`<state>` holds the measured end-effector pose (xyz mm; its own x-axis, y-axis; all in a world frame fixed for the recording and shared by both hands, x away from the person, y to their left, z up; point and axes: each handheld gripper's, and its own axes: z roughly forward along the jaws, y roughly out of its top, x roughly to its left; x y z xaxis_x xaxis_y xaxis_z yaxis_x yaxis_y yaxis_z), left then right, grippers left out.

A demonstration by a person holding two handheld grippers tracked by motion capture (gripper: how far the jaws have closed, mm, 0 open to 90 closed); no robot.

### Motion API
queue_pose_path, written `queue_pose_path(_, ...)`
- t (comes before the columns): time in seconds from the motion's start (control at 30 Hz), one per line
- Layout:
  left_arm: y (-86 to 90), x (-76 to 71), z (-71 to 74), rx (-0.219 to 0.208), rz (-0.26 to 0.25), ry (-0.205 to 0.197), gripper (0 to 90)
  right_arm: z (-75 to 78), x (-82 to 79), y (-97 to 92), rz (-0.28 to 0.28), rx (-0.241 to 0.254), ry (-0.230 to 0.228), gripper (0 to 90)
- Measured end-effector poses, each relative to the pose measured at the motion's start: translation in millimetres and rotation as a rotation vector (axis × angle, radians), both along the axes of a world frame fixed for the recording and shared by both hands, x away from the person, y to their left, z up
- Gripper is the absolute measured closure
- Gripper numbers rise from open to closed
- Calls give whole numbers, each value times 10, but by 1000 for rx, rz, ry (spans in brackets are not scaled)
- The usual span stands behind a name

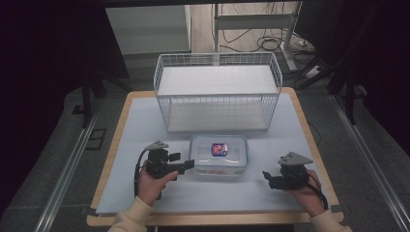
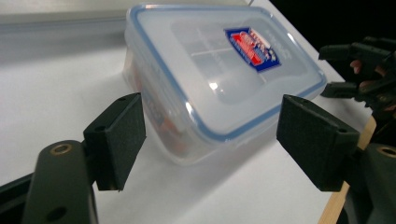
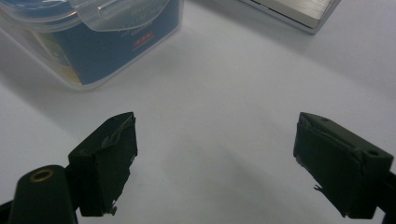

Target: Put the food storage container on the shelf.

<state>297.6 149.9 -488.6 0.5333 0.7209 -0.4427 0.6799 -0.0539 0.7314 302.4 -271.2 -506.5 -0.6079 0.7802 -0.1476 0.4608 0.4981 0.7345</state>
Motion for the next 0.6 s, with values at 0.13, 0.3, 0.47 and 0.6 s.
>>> queue_pose_path(0.13,4,119,11,-60,2,26,232,-4,-1,10,-1,0,0,136)
queue_pose_path(0.3,-24,281,-43,-88,-5,65,233,2,-4,4,4,4,-4,136)
queue_pose_path(0.47,-9,389,-115,-93,-15,111,203,-7,0,4,6,0,1,136)
queue_pose_path(0.6,-21,464,-256,-117,-37,177,180,3,-12,14,12,6,1,136)
